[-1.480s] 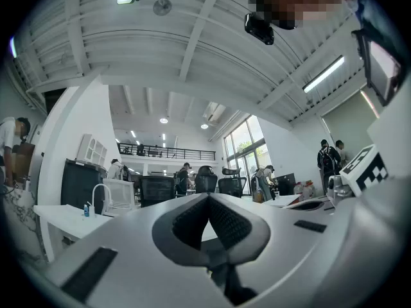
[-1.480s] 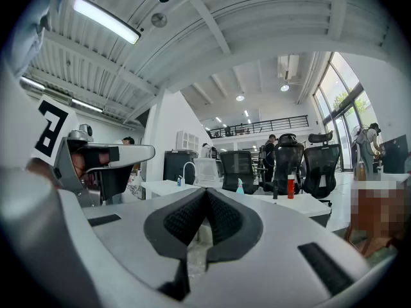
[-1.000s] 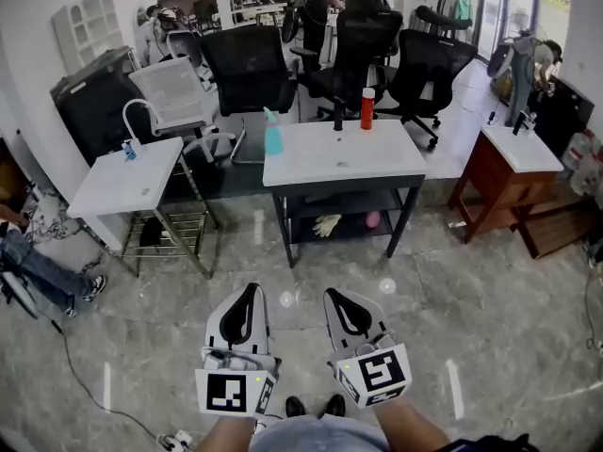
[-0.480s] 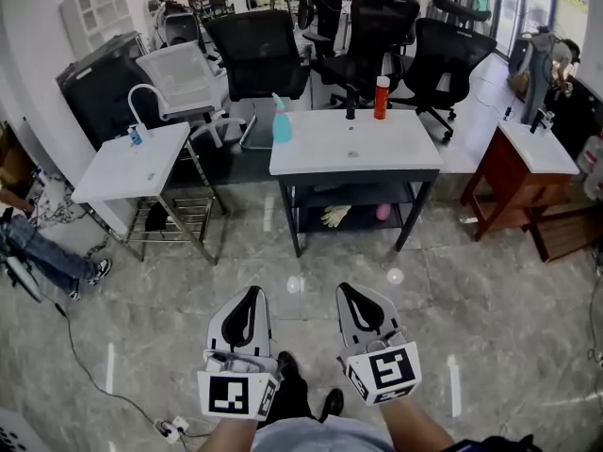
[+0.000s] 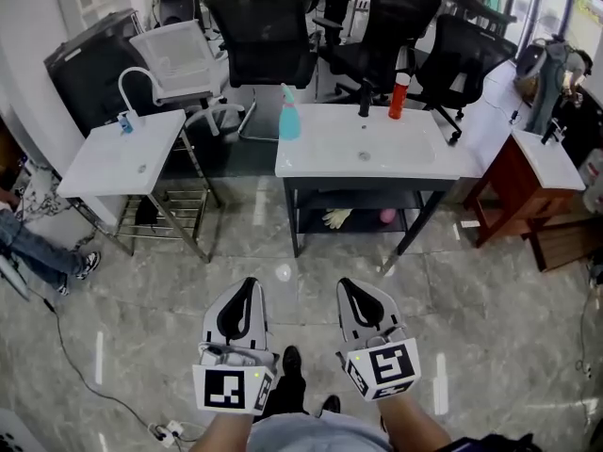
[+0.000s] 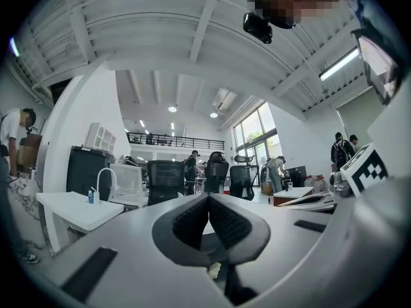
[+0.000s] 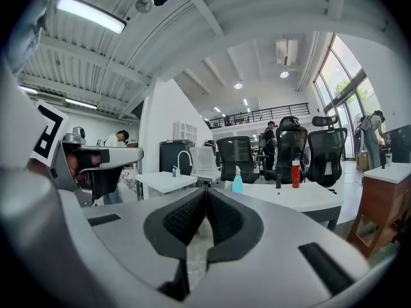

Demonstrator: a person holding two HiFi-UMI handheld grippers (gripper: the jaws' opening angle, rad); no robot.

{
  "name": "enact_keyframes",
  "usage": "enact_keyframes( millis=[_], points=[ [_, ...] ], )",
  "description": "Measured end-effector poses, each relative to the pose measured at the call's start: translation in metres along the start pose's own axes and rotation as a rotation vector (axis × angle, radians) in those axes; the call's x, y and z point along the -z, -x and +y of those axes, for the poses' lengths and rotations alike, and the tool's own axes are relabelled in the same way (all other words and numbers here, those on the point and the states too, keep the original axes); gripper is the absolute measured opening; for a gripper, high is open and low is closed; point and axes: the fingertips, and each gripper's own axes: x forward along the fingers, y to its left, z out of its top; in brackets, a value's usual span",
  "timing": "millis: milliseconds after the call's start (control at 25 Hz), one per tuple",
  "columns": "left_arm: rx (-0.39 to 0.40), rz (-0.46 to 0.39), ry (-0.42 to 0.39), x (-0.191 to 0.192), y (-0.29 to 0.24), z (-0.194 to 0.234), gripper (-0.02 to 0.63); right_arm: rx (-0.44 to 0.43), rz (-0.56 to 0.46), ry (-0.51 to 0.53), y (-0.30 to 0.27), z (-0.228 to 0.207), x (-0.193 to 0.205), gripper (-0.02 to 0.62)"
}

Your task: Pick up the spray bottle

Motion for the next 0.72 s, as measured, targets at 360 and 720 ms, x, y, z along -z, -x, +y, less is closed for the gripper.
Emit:
enact_keyframes(
  millis=[360,720],
  points=[
    [0.027,-0.080,-0.004,-0.027,-0.091,0.079,0.018,0.044,-0.058,0.034,-0.111,-0.015,-0.053,0.015],
    [0.074,-0.105,0.000,-0.022,-0.136,0.113,0.018,0.065,-0.078,0.059,-0.164,-0.015,-0.063,0.015]
  ],
)
